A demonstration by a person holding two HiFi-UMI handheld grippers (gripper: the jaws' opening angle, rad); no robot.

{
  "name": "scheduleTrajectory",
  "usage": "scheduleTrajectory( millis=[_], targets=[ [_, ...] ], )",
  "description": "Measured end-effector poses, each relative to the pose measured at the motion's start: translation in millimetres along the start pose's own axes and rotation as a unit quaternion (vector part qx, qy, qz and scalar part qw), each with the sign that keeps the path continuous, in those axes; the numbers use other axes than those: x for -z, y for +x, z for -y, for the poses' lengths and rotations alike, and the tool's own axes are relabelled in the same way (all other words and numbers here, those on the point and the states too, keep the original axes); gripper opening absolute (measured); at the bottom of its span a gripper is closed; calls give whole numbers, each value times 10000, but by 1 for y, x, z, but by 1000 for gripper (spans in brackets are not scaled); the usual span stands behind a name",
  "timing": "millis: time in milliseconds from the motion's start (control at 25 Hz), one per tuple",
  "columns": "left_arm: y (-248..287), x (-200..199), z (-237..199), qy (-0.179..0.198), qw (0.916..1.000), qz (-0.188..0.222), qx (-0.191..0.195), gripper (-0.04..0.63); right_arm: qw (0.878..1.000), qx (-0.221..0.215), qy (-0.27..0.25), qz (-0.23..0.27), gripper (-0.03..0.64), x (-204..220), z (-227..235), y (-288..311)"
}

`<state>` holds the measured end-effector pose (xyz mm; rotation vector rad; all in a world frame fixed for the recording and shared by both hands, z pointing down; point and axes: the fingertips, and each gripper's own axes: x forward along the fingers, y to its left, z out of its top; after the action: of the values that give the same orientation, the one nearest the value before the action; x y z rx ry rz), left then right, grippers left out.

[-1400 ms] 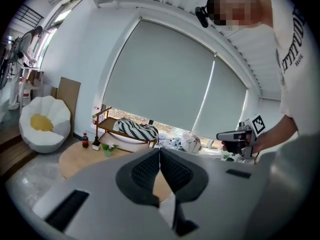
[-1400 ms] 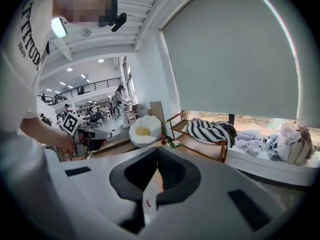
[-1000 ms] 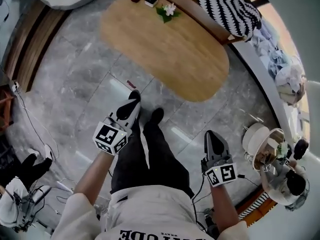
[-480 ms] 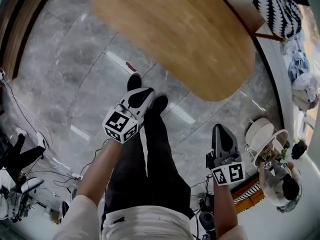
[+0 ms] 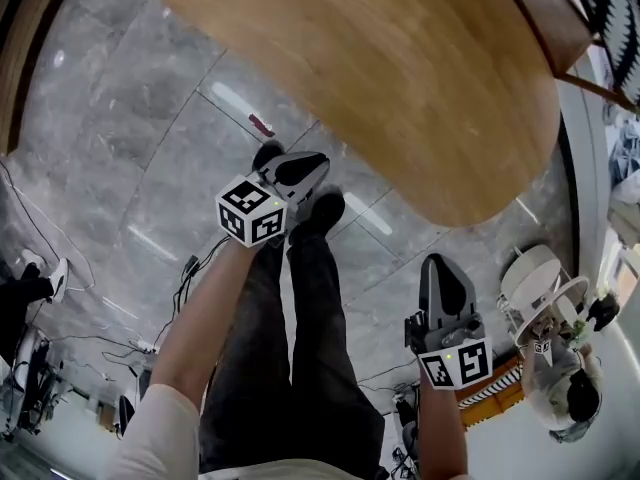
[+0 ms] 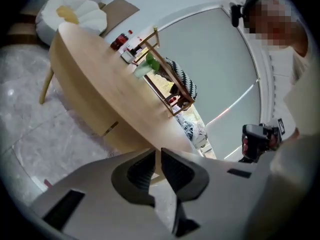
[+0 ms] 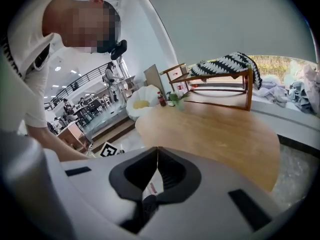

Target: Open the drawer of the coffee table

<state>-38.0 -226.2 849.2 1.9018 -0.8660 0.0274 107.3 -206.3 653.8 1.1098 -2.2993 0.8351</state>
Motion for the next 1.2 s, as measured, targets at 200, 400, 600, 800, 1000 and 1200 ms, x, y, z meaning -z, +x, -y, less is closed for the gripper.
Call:
scheduleTrajectory(
  millis=[200, 400, 600, 800, 1000, 1200],
  targets=[
    [38, 26, -39, -793, 9960, 139, 378, 91, 9999, -90, 92, 71, 18, 30, 6, 30],
    [69, 51, -68, -1674, 9814, 336, 876, 104, 9996, -203, 120, 155, 18, 56, 10, 44],
    [99, 42, -80, -2486, 9483, 861, 1773, 211, 9986, -495, 80, 174, 18, 73, 10, 50],
    [117, 37, -78, -2394, 9274, 1172, 2623, 314, 9977, -635, 158, 165, 18, 85, 11, 55],
    [127, 41, -87, -2390, 9146, 1424, 2934, 383, 9971, -703, 269, 95, 18, 103, 20, 59],
    [125, 26, -68, -2230, 8863, 1640, 3712, 383, 9954, -909, 281, -112, 18, 127, 22, 76]
  ],
)
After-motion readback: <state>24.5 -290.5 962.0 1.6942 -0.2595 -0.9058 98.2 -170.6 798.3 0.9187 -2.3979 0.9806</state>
